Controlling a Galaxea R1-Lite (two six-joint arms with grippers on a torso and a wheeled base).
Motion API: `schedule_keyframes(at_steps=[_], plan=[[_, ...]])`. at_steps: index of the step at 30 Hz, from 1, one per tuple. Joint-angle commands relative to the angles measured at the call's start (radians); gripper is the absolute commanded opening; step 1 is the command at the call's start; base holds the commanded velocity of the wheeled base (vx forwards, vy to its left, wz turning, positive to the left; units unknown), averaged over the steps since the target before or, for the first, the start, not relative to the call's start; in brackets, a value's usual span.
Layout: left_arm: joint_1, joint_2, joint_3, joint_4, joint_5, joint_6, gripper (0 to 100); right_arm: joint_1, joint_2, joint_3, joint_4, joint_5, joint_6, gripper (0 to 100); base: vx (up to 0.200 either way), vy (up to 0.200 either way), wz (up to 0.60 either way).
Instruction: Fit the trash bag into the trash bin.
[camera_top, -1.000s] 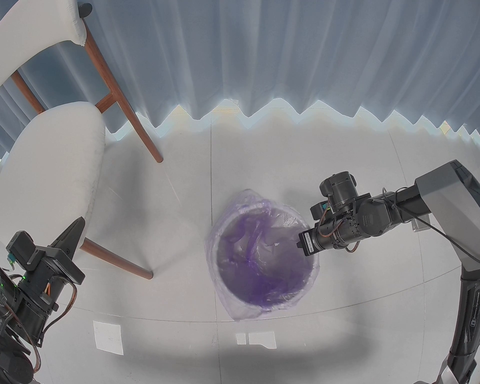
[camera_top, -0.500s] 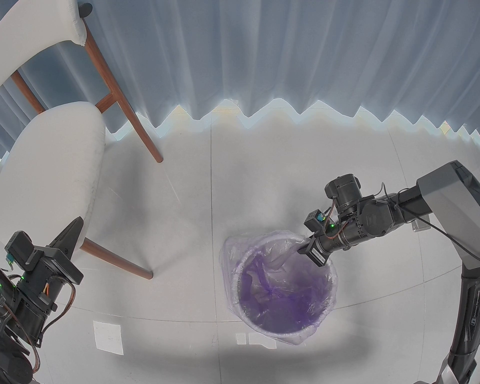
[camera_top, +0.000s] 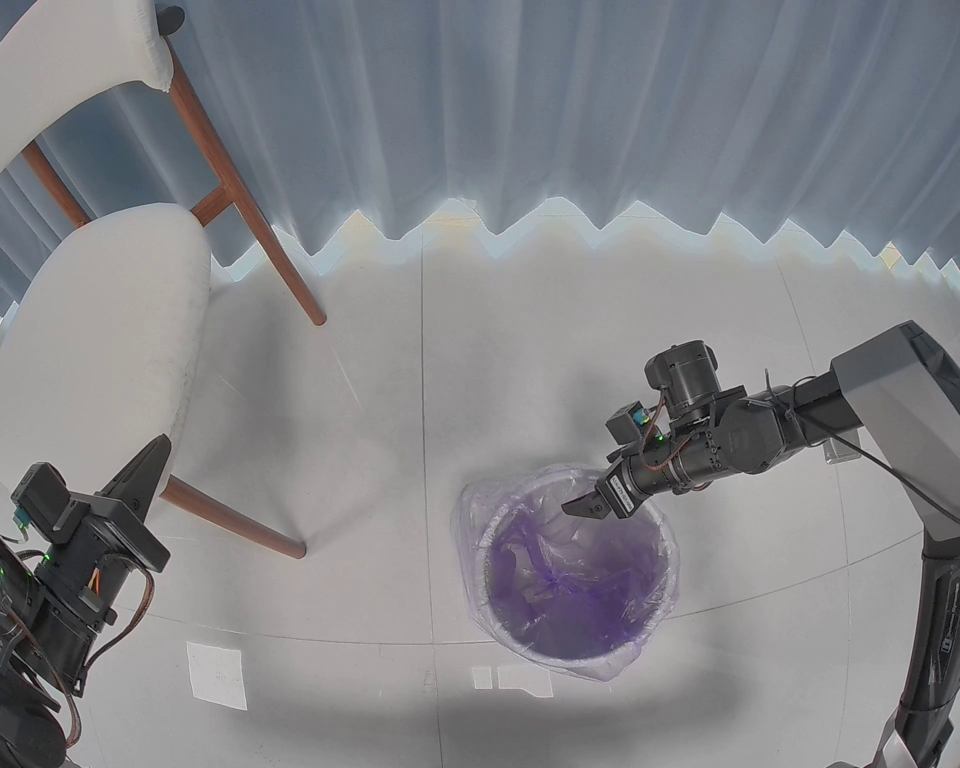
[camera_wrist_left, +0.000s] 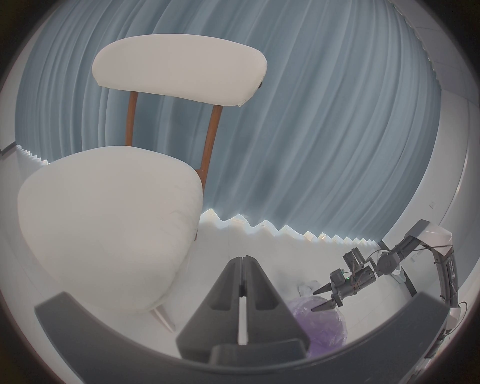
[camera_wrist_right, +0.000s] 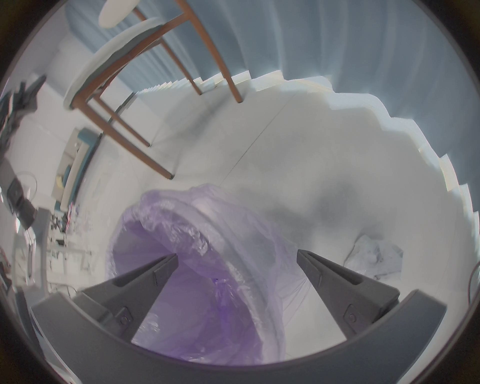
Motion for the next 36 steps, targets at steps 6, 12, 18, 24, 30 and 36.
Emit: schedule_keyframes(at_steps=[6, 12, 18, 24, 30, 36], plan=[[-0.084, 0.032, 0.018, -0.001, -0.007, 0.01, 0, -0.018, -0.145, 0.052, -0.005, 0.0, 0.168, 100, 0.0, 0.0, 0.0], [-0.106, 0.11, 0.018, -0.01, -0.007, 0.015, 0, -0.095, -0.352, 0.267, -0.12, -0.048, 0.39, 100, 0.0, 0.0, 0.0], [-0.126, 0.137, 0.018, 0.0, -0.009, 0.012, 0, -0.099, -0.587, 0.672, -0.387, -0.098, 0.645, 100, 0.0, 0.0, 0.0], [-0.198, 0.275, 0.016, -0.013, -0.007, 0.012, 0, -0.101, -0.708, 0.942, -0.597, -0.13, 0.742, 100, 0.0, 0.0, 0.0], [-0.224, 0.427, 0.005, -0.027, -0.01, 0.012, 100, -0.101, -0.776, 1.21, -0.812, -0.175, 0.852, 100, 0.0, 0.0, 0.0], [-0.227, 0.599, -0.019, -0.027, -0.127, -0.001, 100, -0.099, -0.811, 1.351, -0.898, -0.175, 0.889, 100, 0.0, 0.0, 0.0]])
